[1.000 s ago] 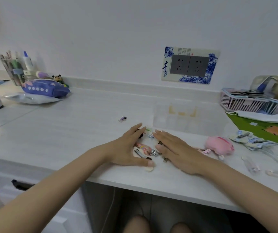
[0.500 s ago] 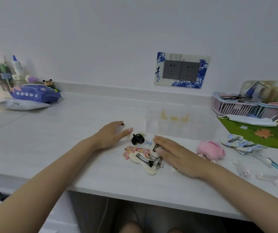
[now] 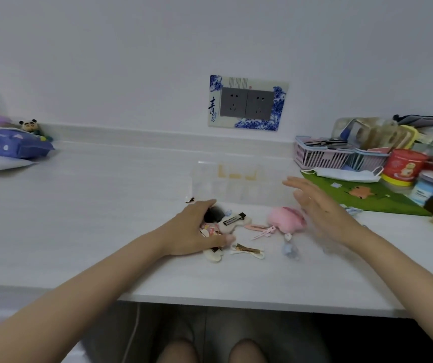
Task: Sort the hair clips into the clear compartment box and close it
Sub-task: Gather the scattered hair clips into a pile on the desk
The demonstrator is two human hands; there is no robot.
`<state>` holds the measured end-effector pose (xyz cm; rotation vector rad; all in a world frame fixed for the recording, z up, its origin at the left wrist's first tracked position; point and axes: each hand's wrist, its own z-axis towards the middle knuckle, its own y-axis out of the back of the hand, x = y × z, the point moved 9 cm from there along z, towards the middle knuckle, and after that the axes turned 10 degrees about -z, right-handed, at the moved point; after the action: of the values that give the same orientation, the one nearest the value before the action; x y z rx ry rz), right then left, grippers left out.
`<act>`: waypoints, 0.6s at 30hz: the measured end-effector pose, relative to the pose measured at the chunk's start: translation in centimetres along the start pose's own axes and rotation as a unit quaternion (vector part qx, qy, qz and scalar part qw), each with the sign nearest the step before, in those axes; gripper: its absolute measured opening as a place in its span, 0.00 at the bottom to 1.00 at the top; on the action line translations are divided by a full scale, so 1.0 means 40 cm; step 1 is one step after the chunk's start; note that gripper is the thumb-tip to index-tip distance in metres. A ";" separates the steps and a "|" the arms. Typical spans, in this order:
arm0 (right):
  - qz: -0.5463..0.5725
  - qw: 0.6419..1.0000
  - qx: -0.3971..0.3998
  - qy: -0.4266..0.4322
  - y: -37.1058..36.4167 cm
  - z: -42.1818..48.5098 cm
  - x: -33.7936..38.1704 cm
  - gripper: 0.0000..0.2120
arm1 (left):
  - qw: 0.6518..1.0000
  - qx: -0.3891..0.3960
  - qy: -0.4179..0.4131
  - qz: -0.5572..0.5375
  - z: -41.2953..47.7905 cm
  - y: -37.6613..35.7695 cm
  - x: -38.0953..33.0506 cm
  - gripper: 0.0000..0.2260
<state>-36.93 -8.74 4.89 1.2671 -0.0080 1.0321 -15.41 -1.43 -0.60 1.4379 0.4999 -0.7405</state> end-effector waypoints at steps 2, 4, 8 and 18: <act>-0.028 0.999 -0.016 -0.036 0.046 -0.004 -0.088 0.33 | 1.000 -0.014 -0.004 0.021 0.020 -0.019 -0.009 0.49; -0.058 0.995 -0.013 -0.079 0.077 -0.007 -0.179 0.32 | 0.999 -0.026 -0.023 0.030 0.034 -0.034 -0.031 0.48; -0.100 0.986 0.032 -0.131 0.069 -0.013 -0.283 0.31 | 0.995 -0.052 -0.071 0.050 0.055 -0.050 -0.076 0.43; 0.003 0.989 0.090 -0.118 -0.091 -0.049 -0.120 0.24 | 0.990 -0.060 -0.076 0.103 0.071 -0.064 -0.081 0.43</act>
<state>-38.41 -10.00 -1.14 1.5489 -0.1022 0.8979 -19.80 -3.66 0.18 1.2863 0.2680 -0.6370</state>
